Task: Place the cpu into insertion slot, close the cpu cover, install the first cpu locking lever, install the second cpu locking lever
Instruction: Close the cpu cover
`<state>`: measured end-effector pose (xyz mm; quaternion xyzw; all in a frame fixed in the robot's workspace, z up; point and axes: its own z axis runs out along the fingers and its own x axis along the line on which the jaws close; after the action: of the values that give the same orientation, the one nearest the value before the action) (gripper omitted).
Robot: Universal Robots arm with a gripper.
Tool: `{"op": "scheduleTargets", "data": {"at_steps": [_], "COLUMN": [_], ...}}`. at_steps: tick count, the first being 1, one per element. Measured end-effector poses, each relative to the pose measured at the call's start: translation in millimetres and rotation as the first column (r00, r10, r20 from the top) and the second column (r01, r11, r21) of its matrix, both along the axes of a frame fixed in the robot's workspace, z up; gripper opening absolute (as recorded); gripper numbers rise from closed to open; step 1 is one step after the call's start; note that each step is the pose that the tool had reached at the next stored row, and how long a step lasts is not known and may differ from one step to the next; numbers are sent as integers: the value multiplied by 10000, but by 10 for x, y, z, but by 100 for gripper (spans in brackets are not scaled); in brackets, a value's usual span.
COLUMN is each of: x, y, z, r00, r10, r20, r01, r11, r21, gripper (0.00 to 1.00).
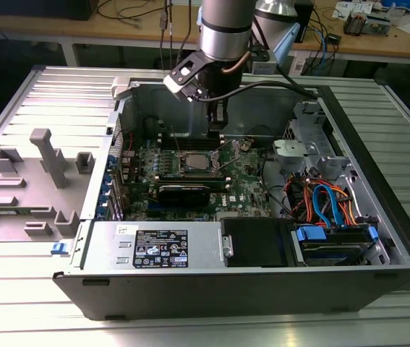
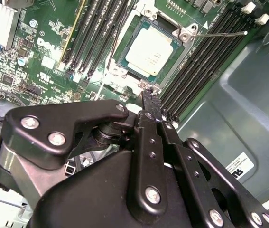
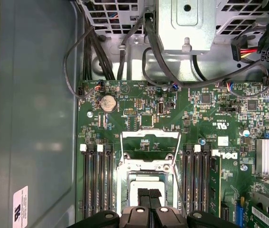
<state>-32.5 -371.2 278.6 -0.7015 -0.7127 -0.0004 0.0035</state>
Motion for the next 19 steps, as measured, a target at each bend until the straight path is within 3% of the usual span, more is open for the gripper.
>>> {"op": "scheduleTargets", "data": {"at_steps": [19], "x": [55], "y": [0], "z": [0], "r00": [10000], "r10": [0], "r20": [0], "r01": [0], "r11": [10000], "r21": [0], "gripper": [11]}}
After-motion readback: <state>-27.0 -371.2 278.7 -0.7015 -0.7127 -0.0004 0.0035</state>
